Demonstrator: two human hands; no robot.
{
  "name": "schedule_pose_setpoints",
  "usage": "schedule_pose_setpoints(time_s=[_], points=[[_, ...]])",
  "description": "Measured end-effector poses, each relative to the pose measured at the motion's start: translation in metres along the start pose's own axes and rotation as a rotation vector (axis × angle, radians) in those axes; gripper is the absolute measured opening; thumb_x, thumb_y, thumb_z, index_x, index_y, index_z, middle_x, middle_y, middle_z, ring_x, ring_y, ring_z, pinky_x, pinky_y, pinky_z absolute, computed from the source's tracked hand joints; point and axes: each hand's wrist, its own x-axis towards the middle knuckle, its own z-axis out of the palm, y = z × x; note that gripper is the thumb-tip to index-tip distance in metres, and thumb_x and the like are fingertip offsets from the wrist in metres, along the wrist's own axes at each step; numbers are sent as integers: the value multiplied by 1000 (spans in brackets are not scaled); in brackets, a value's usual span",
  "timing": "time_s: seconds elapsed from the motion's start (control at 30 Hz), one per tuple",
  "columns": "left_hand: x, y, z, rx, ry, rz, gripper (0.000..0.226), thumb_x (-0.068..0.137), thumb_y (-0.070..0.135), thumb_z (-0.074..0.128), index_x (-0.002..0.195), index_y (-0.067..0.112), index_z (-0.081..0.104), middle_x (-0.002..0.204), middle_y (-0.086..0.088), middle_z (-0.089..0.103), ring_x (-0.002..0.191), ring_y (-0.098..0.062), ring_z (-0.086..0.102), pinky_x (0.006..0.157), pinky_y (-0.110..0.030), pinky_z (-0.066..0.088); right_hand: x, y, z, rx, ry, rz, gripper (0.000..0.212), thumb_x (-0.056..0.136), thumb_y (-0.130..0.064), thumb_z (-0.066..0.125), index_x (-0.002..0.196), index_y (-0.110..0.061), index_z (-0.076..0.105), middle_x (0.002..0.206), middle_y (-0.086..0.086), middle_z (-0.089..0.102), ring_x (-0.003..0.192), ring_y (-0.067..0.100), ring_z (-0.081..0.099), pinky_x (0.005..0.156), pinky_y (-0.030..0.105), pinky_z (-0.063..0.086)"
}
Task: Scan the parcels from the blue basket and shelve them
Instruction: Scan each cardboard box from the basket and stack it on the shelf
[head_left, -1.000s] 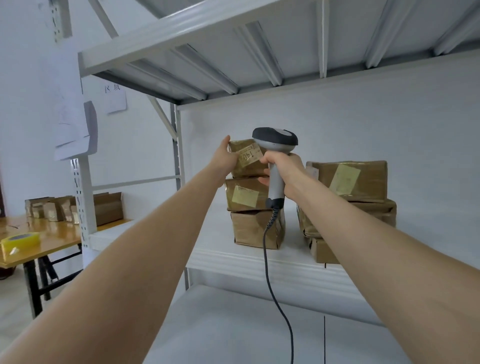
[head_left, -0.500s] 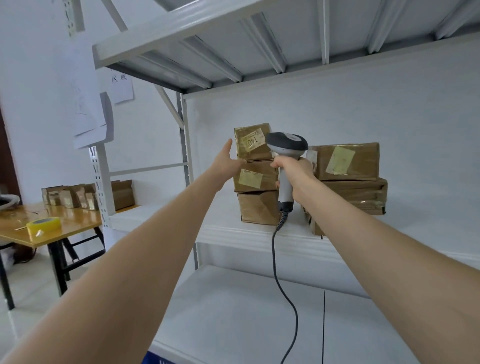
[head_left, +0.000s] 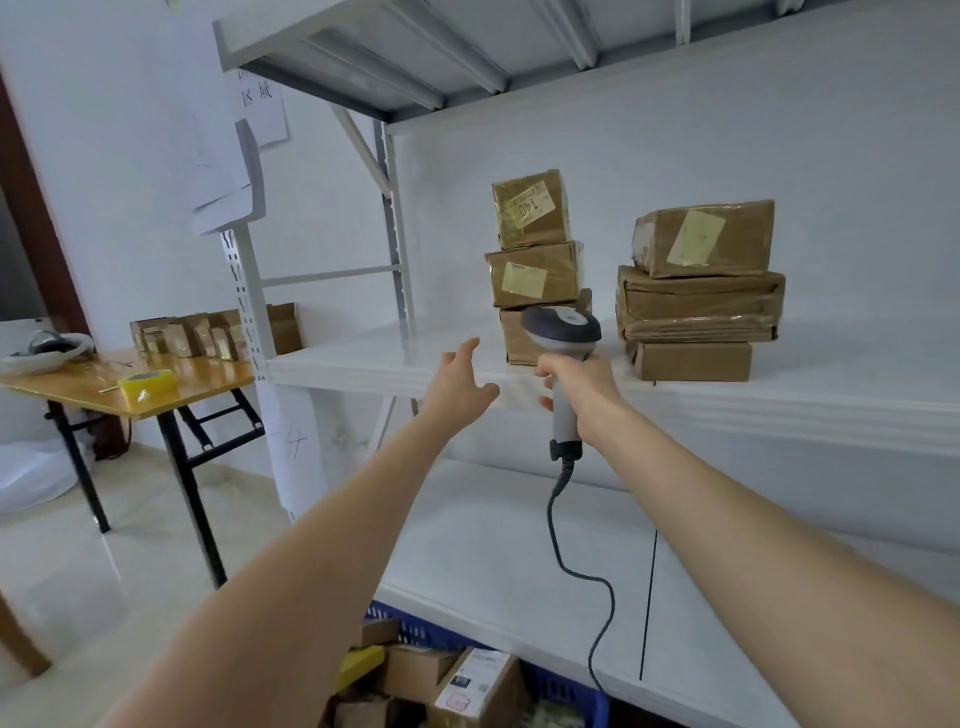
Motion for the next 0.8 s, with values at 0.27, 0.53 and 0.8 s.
schedule_pose_setpoints(time_s=[0.27, 0.53, 0.8], points=[[-75, -68, 40, 92, -141, -143, 68, 89, 20, 62, 148, 15, 28, 142, -16, 37, 123, -29, 47, 99, -34, 40, -28, 107, 7, -32, -41, 155, 13, 79, -5, 65, 90, -8, 61, 86, 8, 59, 72, 17, 57, 81, 35, 58], [-138, -165, 99, 126, -357, -373, 66, 90, 21, 62, 147, 15, 29, 145, -14, 31, 119, -29, 49, 101, -32, 39, -43, 238, 12, -53, -46, 429, 23, 79, -3, 66, 102, -3, 60, 91, 13, 60, 85, 22, 59, 79, 35, 58], [-175, -254, 166, 210, -594, -604, 62, 84, 29, 59, 139, 12, 38, 142, -12, 43, 126, -30, 43, 100, -40, 43, -38, 341, 17, -75, -19, 692, 12, 80, -1, 63, 93, -2, 62, 79, 10, 61, 71, 16, 59, 70, 32, 56]])
